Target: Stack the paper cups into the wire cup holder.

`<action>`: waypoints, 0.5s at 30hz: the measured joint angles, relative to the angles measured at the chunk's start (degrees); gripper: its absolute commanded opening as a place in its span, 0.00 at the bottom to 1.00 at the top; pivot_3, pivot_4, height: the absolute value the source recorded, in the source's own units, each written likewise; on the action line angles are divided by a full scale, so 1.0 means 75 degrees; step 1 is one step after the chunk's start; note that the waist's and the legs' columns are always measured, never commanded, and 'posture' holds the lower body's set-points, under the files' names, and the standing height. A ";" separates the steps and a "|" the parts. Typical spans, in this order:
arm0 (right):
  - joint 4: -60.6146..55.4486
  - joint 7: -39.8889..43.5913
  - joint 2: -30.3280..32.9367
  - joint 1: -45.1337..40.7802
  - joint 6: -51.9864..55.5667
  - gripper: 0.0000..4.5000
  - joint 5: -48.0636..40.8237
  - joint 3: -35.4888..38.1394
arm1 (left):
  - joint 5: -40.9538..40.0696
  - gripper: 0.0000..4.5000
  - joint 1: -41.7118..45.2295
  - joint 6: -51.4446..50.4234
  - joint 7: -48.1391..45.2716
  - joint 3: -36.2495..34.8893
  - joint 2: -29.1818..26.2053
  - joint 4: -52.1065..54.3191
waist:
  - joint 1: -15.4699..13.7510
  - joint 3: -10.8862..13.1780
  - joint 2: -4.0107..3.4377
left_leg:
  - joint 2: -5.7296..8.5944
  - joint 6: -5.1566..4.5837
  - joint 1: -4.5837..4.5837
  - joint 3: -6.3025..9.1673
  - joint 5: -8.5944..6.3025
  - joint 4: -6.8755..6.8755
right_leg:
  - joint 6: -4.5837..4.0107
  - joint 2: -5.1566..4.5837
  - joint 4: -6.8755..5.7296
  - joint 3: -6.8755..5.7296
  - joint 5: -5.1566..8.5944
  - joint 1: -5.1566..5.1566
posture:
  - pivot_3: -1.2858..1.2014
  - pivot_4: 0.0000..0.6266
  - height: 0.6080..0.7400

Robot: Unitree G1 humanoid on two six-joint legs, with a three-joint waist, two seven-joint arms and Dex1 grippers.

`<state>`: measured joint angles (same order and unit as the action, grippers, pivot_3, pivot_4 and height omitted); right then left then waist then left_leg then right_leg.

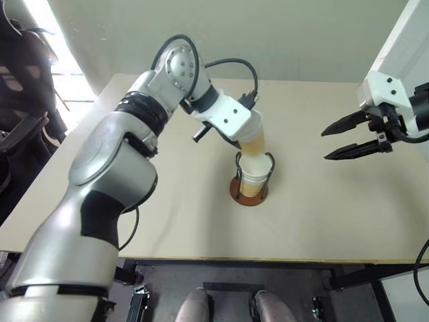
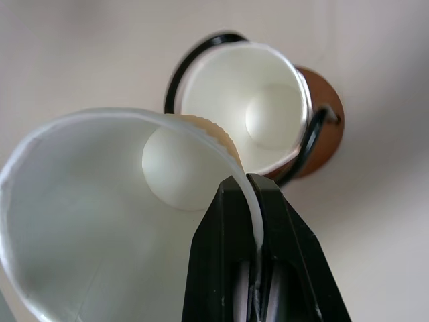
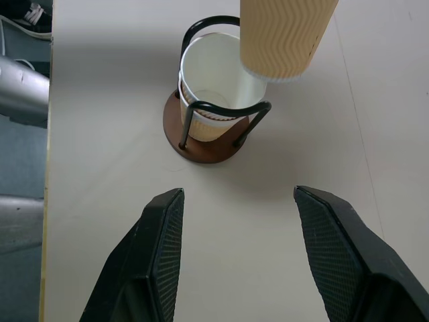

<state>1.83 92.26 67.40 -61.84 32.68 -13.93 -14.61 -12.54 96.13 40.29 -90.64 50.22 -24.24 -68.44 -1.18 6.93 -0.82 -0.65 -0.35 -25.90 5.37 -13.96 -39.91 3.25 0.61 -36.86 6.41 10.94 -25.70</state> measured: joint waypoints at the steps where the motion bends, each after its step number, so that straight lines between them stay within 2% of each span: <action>1: 0.0008 0.0001 0.0032 -0.0033 -0.0001 0.59 0.0000 -0.0004 | -0.0043 0.01 0.0015 -0.0038 0.0000 -0.0001 0.0026 -0.0001 | -0.0005 0.0000 0.0000 | -0.0002 -0.0001 -0.0002 0.0002 -0.0001 -0.0004 | 0.0002 -0.0005 0.0000 0.0005 -0.0001 0.0001 | 0.52 0.24 1.00; 15: 0.0078 0.0002 0.0109 -0.0118 0.0006 0.59 0.0001 -0.0024 | -0.0312 0.01 0.0360 -0.0096 -0.0002 0.0195 0.0145 0.0155 | -0.0016 -0.0001 -0.0005 | 0.0002 -0.0008 0.0004 -0.0004 -0.0005 -0.0012 | 0.0006 0.0000 0.0004 0.0003 -0.0001 0.0014 | 0.52 0.24 1.00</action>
<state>2.42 92.27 68.22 -62.72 32.73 -13.93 -14.78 -14.88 98.83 39.57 -90.65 51.68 -23.15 -67.28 -1.30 6.92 -0.86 -0.63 -0.42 -25.87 5.34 -14.00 -40.00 3.29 0.61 -36.83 6.43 10.94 -25.60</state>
